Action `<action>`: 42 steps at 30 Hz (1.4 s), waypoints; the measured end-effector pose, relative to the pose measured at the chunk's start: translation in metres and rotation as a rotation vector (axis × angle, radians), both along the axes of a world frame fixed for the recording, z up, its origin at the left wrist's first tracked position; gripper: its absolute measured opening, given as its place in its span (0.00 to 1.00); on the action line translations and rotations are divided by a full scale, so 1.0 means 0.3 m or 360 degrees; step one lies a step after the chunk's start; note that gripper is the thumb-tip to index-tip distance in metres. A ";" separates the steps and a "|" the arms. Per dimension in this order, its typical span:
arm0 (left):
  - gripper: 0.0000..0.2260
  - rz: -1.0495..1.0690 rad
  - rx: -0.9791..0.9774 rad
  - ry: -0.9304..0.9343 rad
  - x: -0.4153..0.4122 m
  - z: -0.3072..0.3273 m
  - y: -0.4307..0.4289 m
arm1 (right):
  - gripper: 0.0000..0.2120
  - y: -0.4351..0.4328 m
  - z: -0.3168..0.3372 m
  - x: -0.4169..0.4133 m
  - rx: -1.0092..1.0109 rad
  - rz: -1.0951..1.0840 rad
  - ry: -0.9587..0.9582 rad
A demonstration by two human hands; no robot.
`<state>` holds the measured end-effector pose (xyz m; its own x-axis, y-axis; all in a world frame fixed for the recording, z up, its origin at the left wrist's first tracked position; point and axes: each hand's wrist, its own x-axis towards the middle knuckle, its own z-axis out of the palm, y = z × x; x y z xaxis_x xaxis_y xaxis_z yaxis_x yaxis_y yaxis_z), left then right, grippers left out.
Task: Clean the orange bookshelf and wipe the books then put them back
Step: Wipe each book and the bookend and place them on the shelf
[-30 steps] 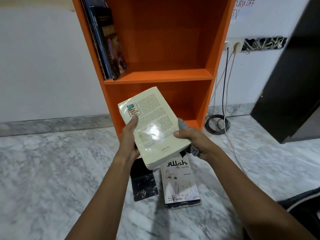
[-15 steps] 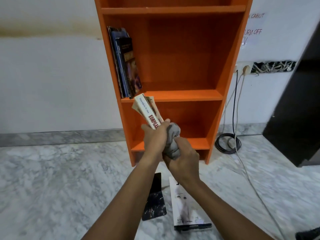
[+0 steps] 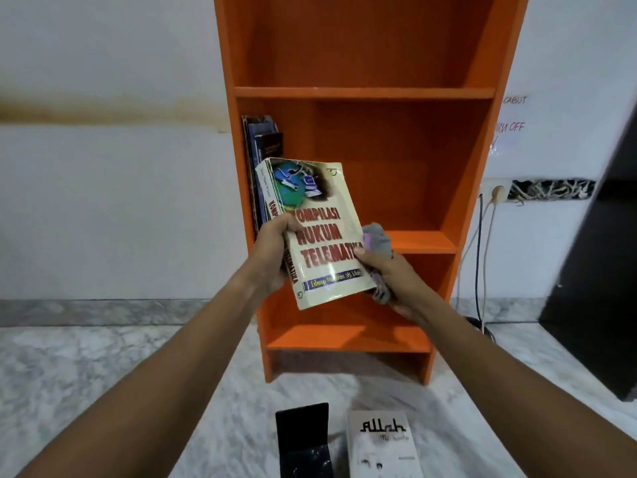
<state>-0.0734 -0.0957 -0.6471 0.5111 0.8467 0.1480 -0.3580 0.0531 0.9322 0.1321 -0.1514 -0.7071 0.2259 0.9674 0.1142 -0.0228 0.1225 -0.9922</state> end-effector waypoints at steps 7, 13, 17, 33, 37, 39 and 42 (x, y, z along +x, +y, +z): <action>0.08 -0.0040 0.0245 0.0702 -0.039 0.086 0.179 | 0.12 0.205 0.099 0.058 0.0141 -0.0100 0.0329; 0.23 0.0132 0.0410 0.0646 0.029 -0.058 0.319 | 0.15 0.354 0.105 0.135 0.0426 -0.0283 -0.0028; 0.21 0.0648 0.0654 0.0563 0.135 -0.111 0.388 | 0.10 0.513 0.071 0.154 0.0759 -0.0931 -0.0593; 0.23 0.1785 0.1138 0.1178 0.179 -0.240 0.601 | 0.04 0.846 -0.069 -0.075 0.0314 -0.0381 -0.0847; 0.26 0.1818 0.1130 0.1359 0.169 -0.241 0.581 | 0.08 0.849 -0.073 -0.081 0.0309 -0.0394 -0.0822; 0.27 0.1815 0.1076 0.1448 0.149 -0.237 0.570 | 0.07 0.835 -0.069 -0.088 0.0297 -0.0414 -0.0827; 0.28 0.1760 0.1006 0.1474 0.132 -0.235 0.547 | 0.08 0.815 -0.069 -0.090 0.0310 -0.0460 -0.0802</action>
